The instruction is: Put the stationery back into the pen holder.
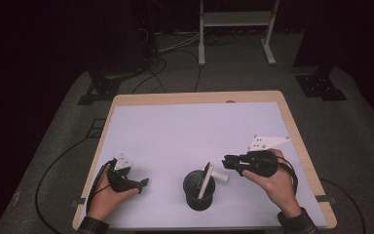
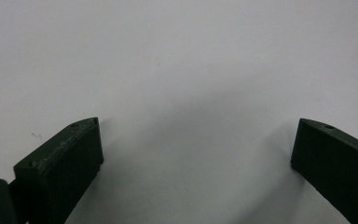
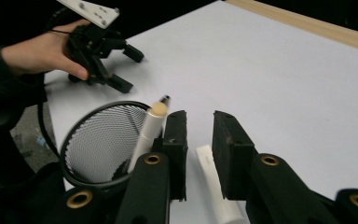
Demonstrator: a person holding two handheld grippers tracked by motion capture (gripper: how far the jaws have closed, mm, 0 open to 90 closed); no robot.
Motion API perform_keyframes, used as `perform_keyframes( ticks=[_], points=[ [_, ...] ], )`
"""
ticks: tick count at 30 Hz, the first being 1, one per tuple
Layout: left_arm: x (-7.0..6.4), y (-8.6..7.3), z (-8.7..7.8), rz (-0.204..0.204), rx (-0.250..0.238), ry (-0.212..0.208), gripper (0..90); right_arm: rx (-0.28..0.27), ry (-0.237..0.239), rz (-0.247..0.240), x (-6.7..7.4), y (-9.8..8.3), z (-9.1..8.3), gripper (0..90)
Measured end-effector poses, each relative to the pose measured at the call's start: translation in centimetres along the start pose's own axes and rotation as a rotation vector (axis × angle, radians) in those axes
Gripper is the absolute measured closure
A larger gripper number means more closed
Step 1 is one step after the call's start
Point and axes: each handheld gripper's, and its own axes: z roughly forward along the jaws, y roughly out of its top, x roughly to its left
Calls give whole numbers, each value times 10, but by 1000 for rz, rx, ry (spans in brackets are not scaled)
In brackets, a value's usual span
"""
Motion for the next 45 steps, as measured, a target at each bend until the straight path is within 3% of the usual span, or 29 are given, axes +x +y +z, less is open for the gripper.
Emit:
perform_keyframes(
  ticks=[10, 19, 45],
  points=[
    [0, 0, 0, 0, 0, 0, 11, 75, -69, -3, -16, -9, 8, 667],
    [0, 0, 0, -1, -2, 0, 11, 158, -108, -40, -29, -15, 24, 602],
    [0, 0, 0, -3, -2, 0, 11, 307, -29, -96, -28, -25, 75, 575]
  ],
)
